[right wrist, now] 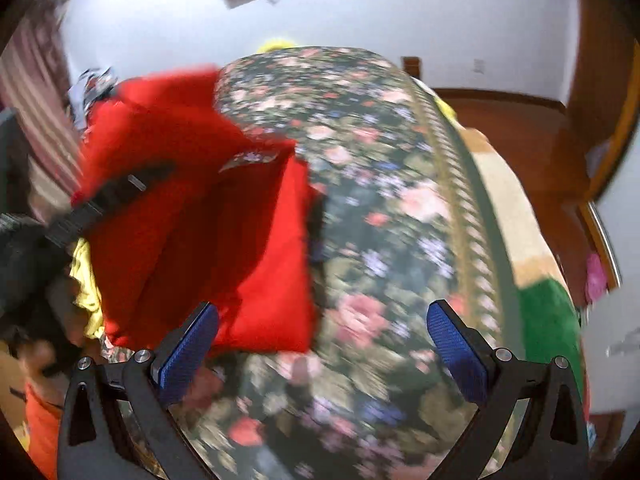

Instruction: Fold large clothes

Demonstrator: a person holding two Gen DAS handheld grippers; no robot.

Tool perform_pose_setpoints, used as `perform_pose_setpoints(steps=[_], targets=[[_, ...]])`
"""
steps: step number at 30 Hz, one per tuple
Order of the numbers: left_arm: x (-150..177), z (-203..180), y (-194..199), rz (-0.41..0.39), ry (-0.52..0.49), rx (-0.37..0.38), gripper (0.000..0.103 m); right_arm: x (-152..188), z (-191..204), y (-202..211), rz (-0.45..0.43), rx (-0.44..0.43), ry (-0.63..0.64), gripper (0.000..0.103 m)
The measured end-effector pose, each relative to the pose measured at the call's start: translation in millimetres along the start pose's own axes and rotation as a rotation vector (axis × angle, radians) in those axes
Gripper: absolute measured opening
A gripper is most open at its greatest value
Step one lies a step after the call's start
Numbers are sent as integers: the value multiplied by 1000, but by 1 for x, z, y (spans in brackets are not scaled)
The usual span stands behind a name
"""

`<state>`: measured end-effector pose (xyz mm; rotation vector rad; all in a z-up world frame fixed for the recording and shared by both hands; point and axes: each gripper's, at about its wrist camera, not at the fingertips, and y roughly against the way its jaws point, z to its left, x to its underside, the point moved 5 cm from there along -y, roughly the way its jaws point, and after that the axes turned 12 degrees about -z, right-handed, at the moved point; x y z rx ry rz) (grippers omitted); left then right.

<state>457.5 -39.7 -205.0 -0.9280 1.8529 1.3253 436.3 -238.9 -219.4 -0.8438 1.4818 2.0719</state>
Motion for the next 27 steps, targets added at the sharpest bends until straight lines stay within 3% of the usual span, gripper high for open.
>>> perform_pose_setpoints(steps=[3,5,7,9,10,13,17,22,25,27], targets=[[46,-18,-25,175,-125,31,14,9,-15,5,11,-1,-37,103],[63,-21,-23,217,-181,38,19,12,-21,9,13,-3,-50,103],[66,-23,-14,223,-212,70,30,15,-24,12,11,-5,-52,103],[66,-25,0,241,-211,135,49,17,-25,15,6,-4,-45,103],[66,-26,6,254,-201,163,53,16,-24,17,3,-5,-40,103],[58,-23,28,268,-167,214,55,10,-17,23,-12,-19,-28,103],[35,-9,62,198,-125,206,57,-4,5,25,-36,-81,-24,103],[5,39,87,76,-124,60,68,-20,47,10,-36,-142,35,103],[6,73,82,92,-102,-27,70,-24,73,-16,8,-177,67,103],[19,94,70,149,-86,-71,70,-22,83,-41,63,-185,69,103]])
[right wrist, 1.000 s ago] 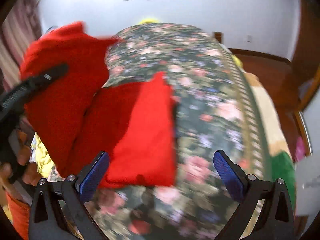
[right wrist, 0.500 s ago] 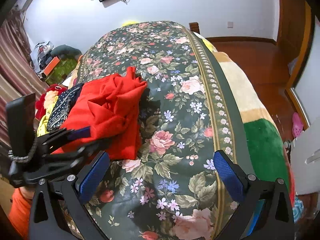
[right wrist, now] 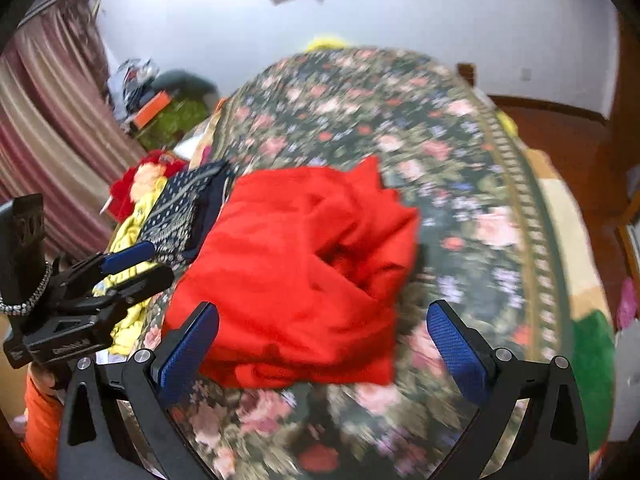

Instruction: Fold large clothes

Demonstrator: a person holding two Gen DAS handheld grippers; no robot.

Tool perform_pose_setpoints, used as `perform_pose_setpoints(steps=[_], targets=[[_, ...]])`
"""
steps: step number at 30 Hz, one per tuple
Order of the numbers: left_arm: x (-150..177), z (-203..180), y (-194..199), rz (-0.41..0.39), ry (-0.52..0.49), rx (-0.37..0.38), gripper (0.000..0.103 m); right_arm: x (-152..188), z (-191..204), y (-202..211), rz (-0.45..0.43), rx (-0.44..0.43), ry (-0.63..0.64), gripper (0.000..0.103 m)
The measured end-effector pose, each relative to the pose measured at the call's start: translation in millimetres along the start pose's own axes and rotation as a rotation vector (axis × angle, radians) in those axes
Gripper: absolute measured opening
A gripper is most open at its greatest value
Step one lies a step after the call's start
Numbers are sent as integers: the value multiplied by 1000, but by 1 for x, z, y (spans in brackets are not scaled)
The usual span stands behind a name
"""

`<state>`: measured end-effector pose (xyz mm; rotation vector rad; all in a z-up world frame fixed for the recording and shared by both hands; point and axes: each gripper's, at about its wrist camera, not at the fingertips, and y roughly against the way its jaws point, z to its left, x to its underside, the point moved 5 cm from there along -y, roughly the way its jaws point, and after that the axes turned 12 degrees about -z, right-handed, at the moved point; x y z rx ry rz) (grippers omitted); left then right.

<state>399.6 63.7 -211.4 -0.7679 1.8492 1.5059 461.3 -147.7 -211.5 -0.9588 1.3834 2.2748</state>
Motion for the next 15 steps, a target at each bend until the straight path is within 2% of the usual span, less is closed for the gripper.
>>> perform_pose_setpoints(steps=[2,4,6,7,10,12,15], targets=[[18,13,-18,74,9,-24,70,2,-1,-22,47,-2,-17,103],[35,17,-33,118,26,-3,72,9,-13,-44,103,30,-41,103],[54,20,-40,150,26,-20,83,20,-32,-60,149,111,-27,103],[60,20,-40,151,7,-27,85,26,-42,-64,165,144,-9,103],[77,14,-33,124,-58,-17,87,46,-63,-63,189,80,-45,103],[85,11,-30,113,-85,-25,93,51,-69,-54,172,71,-38,103],[94,11,-23,108,-102,-22,94,53,-69,-40,131,103,26,103]])
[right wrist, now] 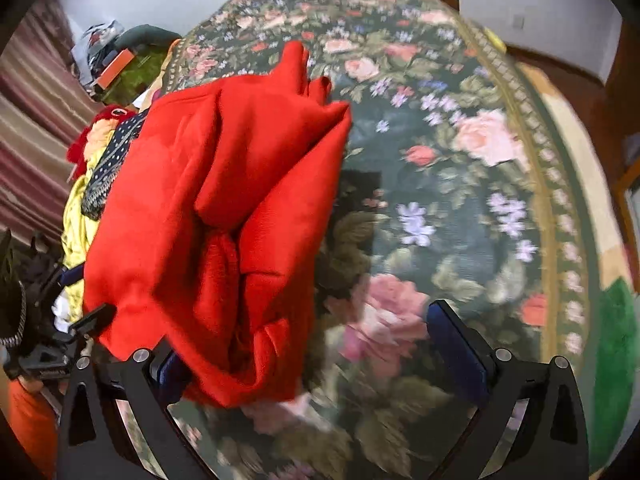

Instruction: Fold large clothes

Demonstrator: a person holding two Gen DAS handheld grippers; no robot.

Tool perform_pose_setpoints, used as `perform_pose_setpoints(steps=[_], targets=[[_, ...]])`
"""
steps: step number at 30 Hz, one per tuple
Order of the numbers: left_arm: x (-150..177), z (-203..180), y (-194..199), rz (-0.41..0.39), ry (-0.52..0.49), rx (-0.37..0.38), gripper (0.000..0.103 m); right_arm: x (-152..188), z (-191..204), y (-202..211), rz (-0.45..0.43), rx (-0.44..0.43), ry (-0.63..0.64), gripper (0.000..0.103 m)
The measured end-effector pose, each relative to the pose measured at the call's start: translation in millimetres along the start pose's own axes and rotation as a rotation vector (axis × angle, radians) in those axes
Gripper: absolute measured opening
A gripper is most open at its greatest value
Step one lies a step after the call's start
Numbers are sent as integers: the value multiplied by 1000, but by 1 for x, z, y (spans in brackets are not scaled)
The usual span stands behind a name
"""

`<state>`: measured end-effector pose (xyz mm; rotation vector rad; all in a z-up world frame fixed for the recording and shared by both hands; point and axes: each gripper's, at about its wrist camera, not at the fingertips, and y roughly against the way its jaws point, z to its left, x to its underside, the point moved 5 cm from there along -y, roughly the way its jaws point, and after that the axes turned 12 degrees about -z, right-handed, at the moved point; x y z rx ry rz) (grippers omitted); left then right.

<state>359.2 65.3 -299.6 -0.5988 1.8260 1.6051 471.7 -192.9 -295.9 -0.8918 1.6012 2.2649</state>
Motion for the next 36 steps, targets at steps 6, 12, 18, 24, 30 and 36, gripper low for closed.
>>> perform_pose_setpoints(steps=[6,12,18,24,30,36], targets=[[6,11,14,1,-15,-10,93,-3,-3,37,-80,129,102,103],[-13,37,46,-56,-2,-96,93,-16,-19,84,-169,329,192,103],[-61,64,54,-139,128,-99,93,-49,17,101,-234,84,125,103],[-80,61,2,-81,237,-34,93,-68,60,27,-142,-1,129,103],[-77,55,-44,-28,209,-72,93,-83,28,-28,-39,19,54,103],[-88,100,-37,-96,222,-233,93,-105,-43,-6,-118,91,-92,103]])
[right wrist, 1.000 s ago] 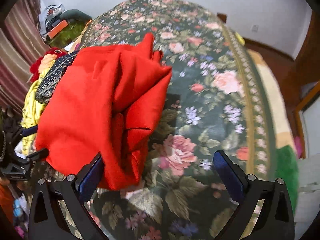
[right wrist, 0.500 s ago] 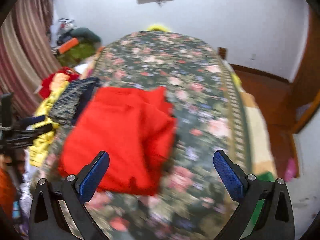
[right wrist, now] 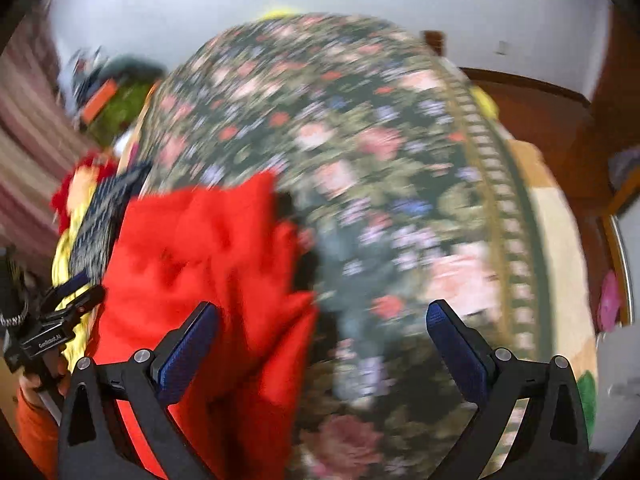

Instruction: Fold large clothes

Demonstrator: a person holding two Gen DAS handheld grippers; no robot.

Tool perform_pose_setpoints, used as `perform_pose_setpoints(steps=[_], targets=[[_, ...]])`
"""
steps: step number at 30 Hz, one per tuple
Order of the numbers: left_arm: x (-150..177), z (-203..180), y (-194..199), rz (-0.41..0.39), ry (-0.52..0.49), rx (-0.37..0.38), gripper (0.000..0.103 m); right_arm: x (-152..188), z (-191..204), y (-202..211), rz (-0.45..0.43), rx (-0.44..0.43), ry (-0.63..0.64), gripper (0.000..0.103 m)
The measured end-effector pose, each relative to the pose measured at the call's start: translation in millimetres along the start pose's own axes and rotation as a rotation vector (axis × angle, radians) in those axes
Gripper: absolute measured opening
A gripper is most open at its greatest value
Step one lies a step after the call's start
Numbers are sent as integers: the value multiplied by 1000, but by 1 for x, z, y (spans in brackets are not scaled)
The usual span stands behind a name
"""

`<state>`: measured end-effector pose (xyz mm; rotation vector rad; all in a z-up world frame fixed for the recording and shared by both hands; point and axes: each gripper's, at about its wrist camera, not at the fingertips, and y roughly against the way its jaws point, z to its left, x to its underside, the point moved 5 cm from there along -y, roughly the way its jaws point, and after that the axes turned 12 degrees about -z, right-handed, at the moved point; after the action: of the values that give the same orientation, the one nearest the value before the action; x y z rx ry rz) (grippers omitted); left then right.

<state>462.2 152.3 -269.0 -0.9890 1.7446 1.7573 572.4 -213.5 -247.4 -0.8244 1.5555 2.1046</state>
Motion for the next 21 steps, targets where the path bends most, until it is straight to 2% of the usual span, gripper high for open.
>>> perform_pose_setpoints(steps=[2,5,8,12,17,21], targets=[[-7,14,4,-15,13,-19,93,-7,-14,12,-30,-2,-37,103],[-14,25,16,-19,49,27,93,-9,-16,24,-17,-98,-92,103],[-11,20,25,-7,59,86,93,-1,7,35,11,-190,-58,103],[5,1,31,49,82,199,93,17,38,41,34,-264,-9,103],[29,-16,24,141,160,299,93,46,57,23,135,-306,4,103],[46,-26,12,201,149,316,93,66,55,-6,247,-306,-21,103]])
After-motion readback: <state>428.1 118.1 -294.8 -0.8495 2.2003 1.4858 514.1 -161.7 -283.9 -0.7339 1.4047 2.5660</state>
